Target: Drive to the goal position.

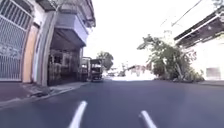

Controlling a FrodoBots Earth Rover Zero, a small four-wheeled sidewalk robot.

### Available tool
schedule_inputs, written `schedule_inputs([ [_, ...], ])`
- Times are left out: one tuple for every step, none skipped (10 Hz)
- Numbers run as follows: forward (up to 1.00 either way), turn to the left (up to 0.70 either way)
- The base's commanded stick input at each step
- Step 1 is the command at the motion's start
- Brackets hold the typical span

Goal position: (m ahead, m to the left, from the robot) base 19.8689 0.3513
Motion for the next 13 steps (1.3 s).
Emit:
schedule_inputs([
  [1.00, 0.00],
  [1.00, 0.00],
  [1.00, 0.00],
  [1.00, 0.00],
  [1.00, 0.00],
  [1.00, 0.00],
  [1.00, 0.00],
  [1.00, 0.00],
  [1.00, 0.00],
  [1.00, 0.00],
  [1.00, -0.15],
  [1.00, -0.32],
  [1.00, -0.38],
])
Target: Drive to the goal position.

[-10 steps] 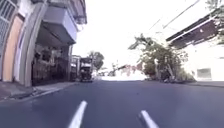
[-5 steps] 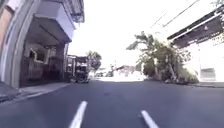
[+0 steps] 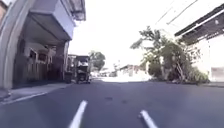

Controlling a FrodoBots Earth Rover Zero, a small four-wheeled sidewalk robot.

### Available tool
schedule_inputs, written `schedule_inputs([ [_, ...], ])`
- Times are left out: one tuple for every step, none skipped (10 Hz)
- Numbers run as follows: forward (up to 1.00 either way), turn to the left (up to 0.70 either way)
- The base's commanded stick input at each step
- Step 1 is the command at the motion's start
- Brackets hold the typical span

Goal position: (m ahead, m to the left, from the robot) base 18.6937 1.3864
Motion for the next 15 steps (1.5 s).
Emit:
schedule_inputs([
  [1.00, -0.35],
  [1.00, -0.22],
  [1.00, 0.00],
  [1.00, 0.00],
  [1.00, 0.00],
  [1.00, 0.00],
  [1.00, 0.00],
  [1.00, -0.02],
  [1.00, -0.02],
  [1.00, -0.02],
  [1.00, -0.02],
  [1.00, 0.00],
  [1.00, 0.00],
  [1.00, 0.00],
  [1.00, 0.00],
])
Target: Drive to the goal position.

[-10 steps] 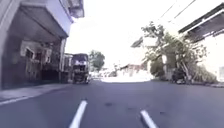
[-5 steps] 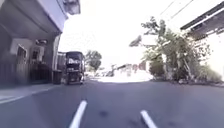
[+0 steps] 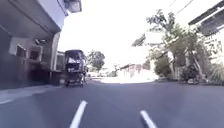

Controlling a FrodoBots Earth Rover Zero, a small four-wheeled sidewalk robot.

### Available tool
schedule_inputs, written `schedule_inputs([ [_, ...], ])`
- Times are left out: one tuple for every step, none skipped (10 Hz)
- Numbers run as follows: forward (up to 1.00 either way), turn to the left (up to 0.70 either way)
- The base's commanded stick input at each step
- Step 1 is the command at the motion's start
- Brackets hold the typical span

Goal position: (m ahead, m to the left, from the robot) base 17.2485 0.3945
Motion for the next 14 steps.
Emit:
schedule_inputs([
  [1.00, 0.00],
  [1.00, 0.00],
  [1.00, 0.00],
  [1.00, 0.00],
  [1.00, 0.00],
  [1.00, 0.00],
  [1.00, 0.00],
  [1.00, 0.00],
  [1.00, 0.00],
  [1.00, 0.00],
  [1.00, 0.00],
  [1.00, 0.00],
  [1.00, 0.00],
  [1.00, 0.00],
])
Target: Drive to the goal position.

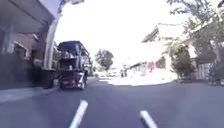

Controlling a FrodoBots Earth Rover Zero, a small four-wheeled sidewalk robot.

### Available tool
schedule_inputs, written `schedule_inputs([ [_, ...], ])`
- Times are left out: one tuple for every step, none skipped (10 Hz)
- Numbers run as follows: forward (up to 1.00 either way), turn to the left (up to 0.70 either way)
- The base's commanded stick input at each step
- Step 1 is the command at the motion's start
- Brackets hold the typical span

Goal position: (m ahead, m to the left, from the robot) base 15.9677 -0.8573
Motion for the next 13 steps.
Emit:
schedule_inputs([
  [1.00, 0.00],
  [1.00, 0.00],
  [1.00, 0.00],
  [1.00, 0.00],
  [1.00, 0.00],
  [1.00, 0.00],
  [1.00, -0.02],
  [1.00, -0.17],
  [1.00, -0.39],
  [1.00, -0.39],
  [1.00, -0.39],
  [1.00, -0.39],
  [1.00, -0.32],
])
